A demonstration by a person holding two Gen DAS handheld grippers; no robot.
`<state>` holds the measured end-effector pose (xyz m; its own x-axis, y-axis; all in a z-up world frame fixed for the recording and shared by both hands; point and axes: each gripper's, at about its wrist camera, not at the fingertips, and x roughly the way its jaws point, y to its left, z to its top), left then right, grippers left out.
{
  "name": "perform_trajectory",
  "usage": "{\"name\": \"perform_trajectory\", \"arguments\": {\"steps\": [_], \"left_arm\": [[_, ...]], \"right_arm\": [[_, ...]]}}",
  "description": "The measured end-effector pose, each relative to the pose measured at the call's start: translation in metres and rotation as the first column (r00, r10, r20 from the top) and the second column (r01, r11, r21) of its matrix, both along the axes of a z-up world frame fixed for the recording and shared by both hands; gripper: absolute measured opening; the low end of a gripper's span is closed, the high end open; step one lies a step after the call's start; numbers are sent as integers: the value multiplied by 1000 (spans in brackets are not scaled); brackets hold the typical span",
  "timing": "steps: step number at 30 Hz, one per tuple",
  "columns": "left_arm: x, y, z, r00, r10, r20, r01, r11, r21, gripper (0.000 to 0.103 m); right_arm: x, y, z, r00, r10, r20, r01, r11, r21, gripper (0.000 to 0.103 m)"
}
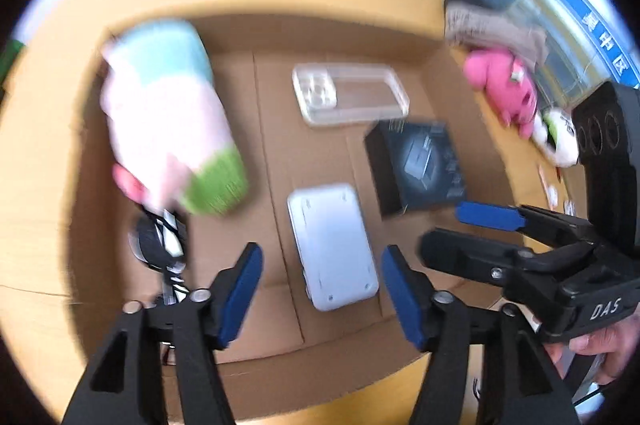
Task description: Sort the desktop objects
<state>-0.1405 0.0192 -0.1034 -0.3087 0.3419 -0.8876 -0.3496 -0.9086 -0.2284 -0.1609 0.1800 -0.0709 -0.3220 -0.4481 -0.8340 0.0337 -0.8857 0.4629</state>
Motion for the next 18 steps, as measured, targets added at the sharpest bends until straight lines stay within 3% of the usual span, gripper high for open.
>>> {"name": "perform_trajectory", "arguments": {"steps": [4, 7, 12, 18], "left_arm": [[23, -15, 58, 981, 82, -175, -77, 996, 34, 77], [33, -22, 92, 956, 124, -266, -119, 992, 35, 77], [54, -36, 122, 924, 182, -335, -186, 982, 20, 77], [80, -54, 133, 905, 221, -364, -215, 975, 57, 77]], "right_arm": [[23, -9, 56, 990, 47, -131, -24, 985, 173, 103], [41, -17, 82, 984, 52, -171, -7, 968, 251, 103], [67, -24, 103, 982, 51, -181, 8, 950, 313, 103], [92, -32, 120, 979, 52, -197, 21, 937, 349, 103]]}}
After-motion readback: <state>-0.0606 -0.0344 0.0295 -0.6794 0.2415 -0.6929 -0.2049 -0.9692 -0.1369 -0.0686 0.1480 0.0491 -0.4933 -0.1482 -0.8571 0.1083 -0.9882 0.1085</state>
